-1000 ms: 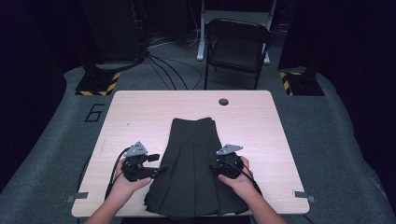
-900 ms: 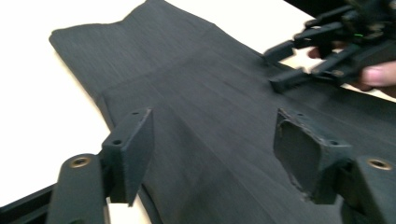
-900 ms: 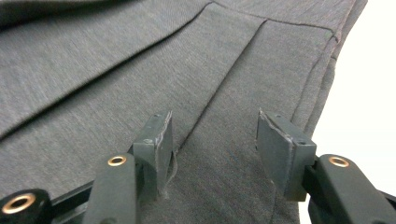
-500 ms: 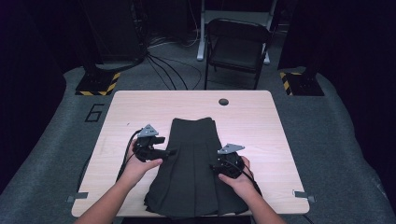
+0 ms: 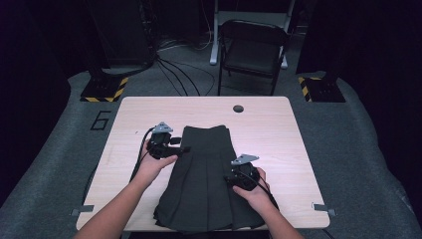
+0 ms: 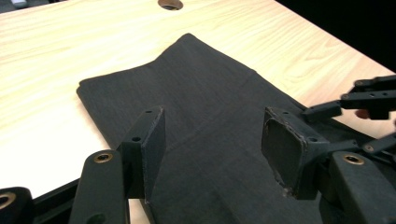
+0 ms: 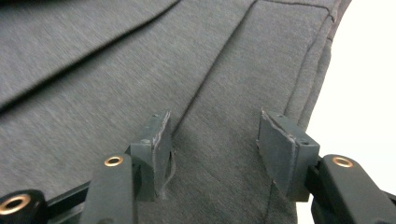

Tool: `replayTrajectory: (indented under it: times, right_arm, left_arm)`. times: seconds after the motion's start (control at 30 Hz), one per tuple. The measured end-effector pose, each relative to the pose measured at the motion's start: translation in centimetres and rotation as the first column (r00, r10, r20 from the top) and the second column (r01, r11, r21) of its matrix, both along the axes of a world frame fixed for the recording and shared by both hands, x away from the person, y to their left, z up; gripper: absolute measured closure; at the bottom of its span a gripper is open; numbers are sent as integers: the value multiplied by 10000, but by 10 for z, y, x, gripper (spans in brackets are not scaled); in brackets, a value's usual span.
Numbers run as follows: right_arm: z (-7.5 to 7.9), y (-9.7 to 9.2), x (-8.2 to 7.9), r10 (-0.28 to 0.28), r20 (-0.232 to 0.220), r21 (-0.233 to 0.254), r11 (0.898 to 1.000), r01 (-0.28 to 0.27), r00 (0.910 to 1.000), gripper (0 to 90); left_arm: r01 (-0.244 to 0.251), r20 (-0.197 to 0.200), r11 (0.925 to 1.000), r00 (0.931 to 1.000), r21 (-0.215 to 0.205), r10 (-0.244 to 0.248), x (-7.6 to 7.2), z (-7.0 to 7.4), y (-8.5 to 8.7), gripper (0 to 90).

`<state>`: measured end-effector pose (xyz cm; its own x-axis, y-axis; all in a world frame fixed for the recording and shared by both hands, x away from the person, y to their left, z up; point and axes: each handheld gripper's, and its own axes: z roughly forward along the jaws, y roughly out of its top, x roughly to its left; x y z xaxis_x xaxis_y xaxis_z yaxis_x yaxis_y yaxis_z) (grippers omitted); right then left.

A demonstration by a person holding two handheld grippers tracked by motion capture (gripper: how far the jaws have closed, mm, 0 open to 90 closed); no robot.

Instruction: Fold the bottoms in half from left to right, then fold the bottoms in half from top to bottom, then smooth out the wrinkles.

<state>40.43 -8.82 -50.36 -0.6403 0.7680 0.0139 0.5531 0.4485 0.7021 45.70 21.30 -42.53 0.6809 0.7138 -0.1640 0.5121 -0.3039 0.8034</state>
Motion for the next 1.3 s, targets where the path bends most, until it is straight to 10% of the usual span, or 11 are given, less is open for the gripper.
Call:
replayTrajectory:
  times: [1.3]
  right_arm:
    - [-6,-7,2,179,-173,253,9995,-175,9997,444]
  left_arm:
    - [-1071,-159,9941,9941,177,1074,60,-16,-9,399]
